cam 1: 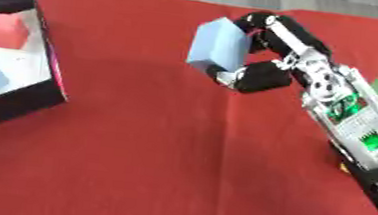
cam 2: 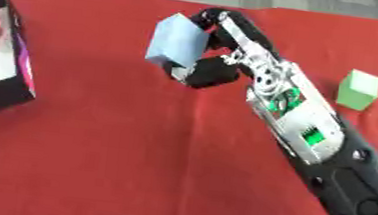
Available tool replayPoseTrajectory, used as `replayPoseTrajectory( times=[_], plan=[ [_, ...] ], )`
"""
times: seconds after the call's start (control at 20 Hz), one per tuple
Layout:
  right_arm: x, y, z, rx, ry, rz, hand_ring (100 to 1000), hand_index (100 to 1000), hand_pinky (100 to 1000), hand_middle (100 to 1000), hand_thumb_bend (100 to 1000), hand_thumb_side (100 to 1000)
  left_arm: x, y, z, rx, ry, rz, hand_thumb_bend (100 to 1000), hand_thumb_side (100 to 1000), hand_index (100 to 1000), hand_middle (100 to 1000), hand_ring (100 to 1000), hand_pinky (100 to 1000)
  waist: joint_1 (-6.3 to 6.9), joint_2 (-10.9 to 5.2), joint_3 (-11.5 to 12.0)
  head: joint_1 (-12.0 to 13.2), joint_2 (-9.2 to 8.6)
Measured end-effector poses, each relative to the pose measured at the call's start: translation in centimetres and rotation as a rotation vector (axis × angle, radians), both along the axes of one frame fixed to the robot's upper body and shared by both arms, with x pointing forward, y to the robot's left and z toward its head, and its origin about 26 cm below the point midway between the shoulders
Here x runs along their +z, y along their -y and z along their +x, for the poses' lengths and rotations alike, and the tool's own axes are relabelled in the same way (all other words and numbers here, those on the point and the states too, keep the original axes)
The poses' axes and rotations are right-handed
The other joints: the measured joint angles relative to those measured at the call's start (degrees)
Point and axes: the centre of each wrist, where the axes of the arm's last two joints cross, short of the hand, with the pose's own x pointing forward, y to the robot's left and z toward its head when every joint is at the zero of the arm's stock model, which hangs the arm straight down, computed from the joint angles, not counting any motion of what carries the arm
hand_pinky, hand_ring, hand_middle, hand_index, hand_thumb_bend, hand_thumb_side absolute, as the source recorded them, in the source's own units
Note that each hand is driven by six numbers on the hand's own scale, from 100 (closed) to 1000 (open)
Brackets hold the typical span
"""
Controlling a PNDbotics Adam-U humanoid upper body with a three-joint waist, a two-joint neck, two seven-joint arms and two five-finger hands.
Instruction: Pick up the objects with one hand, pass them to the other hand, and then place them into the box on the other side of the table.
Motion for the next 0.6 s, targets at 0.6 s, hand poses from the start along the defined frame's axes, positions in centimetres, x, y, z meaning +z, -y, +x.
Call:
replayPoseTrajectory(
  times=[0.6],
  plan=[
    [-0.7,-2.1,-0.9,0.097,0.056,0.097,600,544,776,510,100,100,-0.1,4.3,0.1,-0.031,-0.047,0.337,161,457,863,802,835,825,0.35,-0.04,0.7,-0.2,0.21]
  ],
)
